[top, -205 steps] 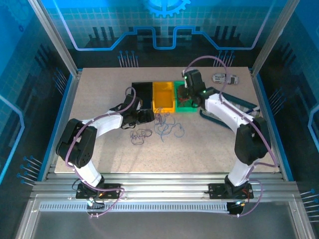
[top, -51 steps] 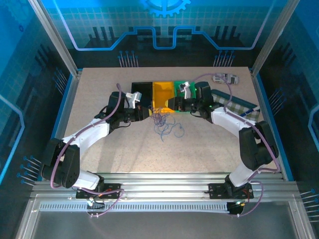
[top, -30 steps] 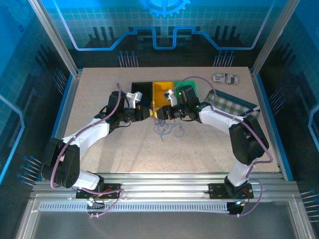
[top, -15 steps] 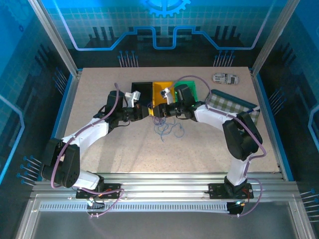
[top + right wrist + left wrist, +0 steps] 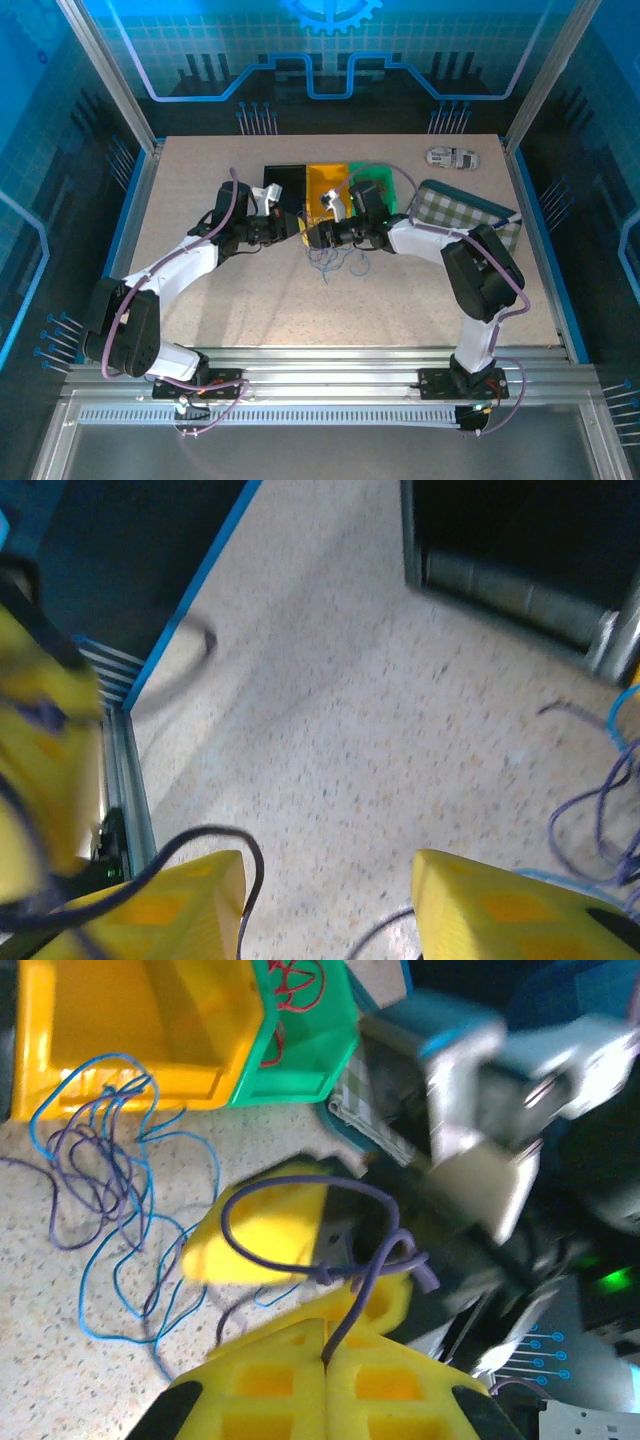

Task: Untangle the cables

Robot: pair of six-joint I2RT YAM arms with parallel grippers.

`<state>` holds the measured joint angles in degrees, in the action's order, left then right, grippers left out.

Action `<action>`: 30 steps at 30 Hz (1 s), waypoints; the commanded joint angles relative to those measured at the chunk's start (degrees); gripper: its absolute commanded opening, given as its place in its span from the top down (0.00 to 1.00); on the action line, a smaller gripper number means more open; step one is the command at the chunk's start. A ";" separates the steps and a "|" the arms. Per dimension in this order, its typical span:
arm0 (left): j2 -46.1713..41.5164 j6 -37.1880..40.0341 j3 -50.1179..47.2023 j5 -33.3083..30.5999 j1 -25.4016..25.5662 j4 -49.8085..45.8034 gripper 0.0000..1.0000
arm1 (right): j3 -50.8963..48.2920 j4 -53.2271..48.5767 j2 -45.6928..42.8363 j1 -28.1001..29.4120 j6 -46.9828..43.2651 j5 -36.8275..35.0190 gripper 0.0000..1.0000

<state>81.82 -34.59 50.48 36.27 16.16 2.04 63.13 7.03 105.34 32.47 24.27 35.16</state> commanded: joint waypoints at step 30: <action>-7.23 -6.24 6.87 -1.03 -4.22 4.76 1.00 | -7.79 7.67 -15.92 -11.41 6.21 -10.94 0.56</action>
<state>74.91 -38.15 54.24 34.13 13.50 5.48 55.72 10.11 91.88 23.62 27.20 25.26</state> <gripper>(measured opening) 0.004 0.435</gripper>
